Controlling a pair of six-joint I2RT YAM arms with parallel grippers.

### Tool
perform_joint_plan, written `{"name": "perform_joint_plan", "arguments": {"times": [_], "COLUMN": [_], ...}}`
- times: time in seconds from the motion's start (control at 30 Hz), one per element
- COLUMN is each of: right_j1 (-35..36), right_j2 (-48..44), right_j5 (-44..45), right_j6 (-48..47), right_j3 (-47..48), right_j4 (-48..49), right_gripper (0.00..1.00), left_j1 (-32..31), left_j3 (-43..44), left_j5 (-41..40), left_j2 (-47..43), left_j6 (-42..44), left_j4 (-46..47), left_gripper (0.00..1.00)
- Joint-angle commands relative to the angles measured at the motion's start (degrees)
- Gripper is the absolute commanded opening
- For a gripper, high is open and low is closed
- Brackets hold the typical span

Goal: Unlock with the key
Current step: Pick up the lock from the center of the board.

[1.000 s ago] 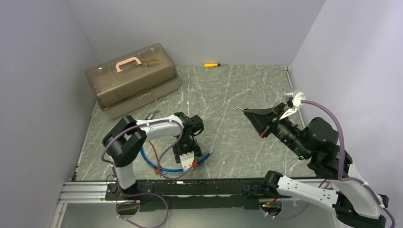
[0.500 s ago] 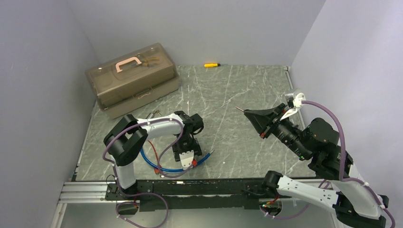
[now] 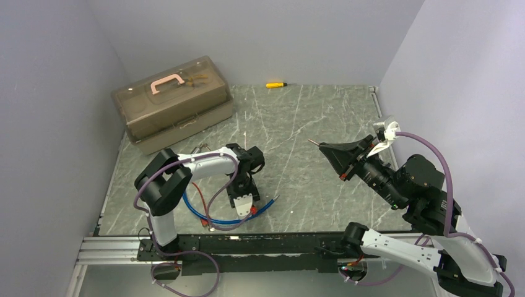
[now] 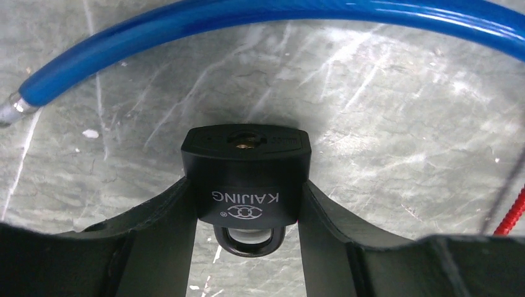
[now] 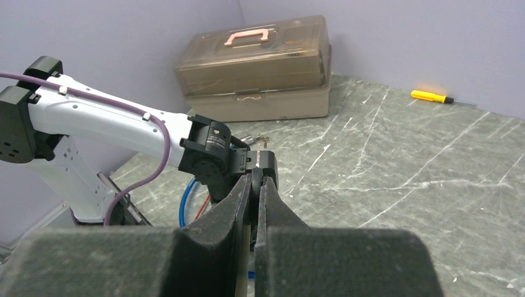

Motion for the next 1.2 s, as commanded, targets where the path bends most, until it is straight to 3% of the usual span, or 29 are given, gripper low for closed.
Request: {"name": "perform_joint_plan", "arguments": {"times": [0.0, 0.13, 0.23, 0.47, 0.63, 0.87, 1.17], "right_j1": [-0.1, 0.0, -0.1, -0.1, 0.0, -0.1, -0.1], "right_j2": [-0.3, 0.6, 1.6, 3.7, 6.1, 8.4, 15.9], "right_j5": [0.7, 1.2, 1.8, 1.9, 0.4, -5.6, -17.8], "right_j6": [0.0, -0.9, -2.0, -3.7, -3.7, -1.7, 0.8], "right_j3": [0.4, 0.9, 2.1, 5.5, 7.5, 7.9, 8.7], "right_j4": [0.8, 0.6, 0.3, 0.3, -0.4, 0.9, 3.9], "right_gripper": [0.0, 0.0, 0.0, 0.0, 0.0, 0.0, 0.0], "left_j1": [-0.8, 0.1, 0.9, 1.0, -0.5, -5.6, -5.9], "left_j3": [-0.5, -2.6, -6.3, -15.8, -19.0, -15.8, -12.3], "left_j5": [3.3, 3.0, 3.0, 7.3, 8.8, 3.0, -7.0], "left_j2": [-2.6, -11.7, -22.6, -50.8, -66.4, -73.6, -75.7], "left_j6": [-9.0, -22.7, -27.4, -33.4, -31.7, -28.5, -25.9], "left_j4": [9.8, 15.6, 21.4, 30.2, 33.8, 37.3, 39.8], "left_gripper": [0.0, 0.0, 0.0, 0.0, 0.0, 0.0, 0.0]}}
